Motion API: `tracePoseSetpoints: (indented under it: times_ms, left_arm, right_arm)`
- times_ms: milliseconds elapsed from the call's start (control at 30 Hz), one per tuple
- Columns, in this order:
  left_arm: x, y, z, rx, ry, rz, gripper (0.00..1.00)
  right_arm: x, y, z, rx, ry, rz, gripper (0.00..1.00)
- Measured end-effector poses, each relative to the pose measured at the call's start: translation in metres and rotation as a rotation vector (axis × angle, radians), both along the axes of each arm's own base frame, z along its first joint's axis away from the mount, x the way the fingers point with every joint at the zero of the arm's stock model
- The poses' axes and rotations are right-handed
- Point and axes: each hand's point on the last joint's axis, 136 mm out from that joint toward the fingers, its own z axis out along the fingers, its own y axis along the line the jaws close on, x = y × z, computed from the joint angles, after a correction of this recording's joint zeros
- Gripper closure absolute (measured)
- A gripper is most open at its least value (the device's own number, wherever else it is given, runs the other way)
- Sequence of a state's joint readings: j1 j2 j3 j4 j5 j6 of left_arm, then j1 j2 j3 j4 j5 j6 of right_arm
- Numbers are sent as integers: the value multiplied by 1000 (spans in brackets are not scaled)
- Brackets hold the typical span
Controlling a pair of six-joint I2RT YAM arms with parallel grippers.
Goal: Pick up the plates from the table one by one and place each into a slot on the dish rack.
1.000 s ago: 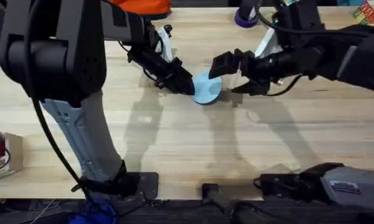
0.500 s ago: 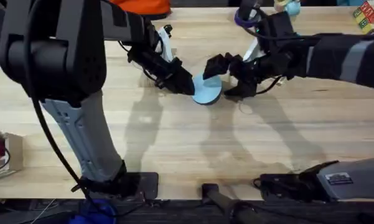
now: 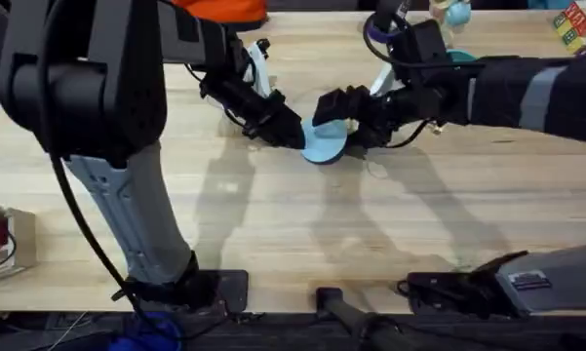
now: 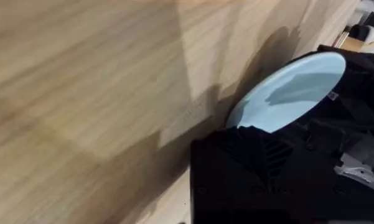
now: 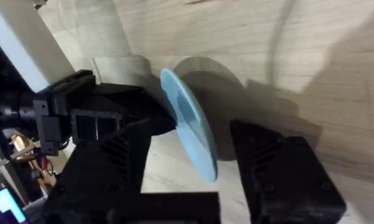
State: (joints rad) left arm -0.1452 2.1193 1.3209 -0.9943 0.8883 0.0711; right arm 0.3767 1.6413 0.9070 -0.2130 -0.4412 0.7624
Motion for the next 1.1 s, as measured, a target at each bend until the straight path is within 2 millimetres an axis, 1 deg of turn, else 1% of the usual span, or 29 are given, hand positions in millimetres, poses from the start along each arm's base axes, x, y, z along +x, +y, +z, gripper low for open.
tracePoseSetpoints:
  times_ms: [133,233,300,467,633,667,900,1100]
  left_arm:
    - [0,0,0,0,0,0,957]
    - [0,0,0,0,0,0,958]
    - [0,0,0,0,0,0,958]
    - [0,0,0,0,0,0,958]
    - [1,1,1,-5,2,6,958]
    - [1,1,1,-8,4,9,959]
    - [0,2,3,-8,16,12,959]
    - [4,4,9,51,13,-13,959]
  right_arm:
    - [0,0,0,0,0,-1,328]
    - [0,0,0,4,9,-12,457]
    - [0,0,0,6,14,-18,563]
    - [0,-1,0,5,19,-28,720]
    - [1,0,2,18,17,-27,945]
    - [2,1,4,26,12,-24,959]
    - [1,1,4,30,15,-21,965]
    - [2,1,4,27,16,-28,970]
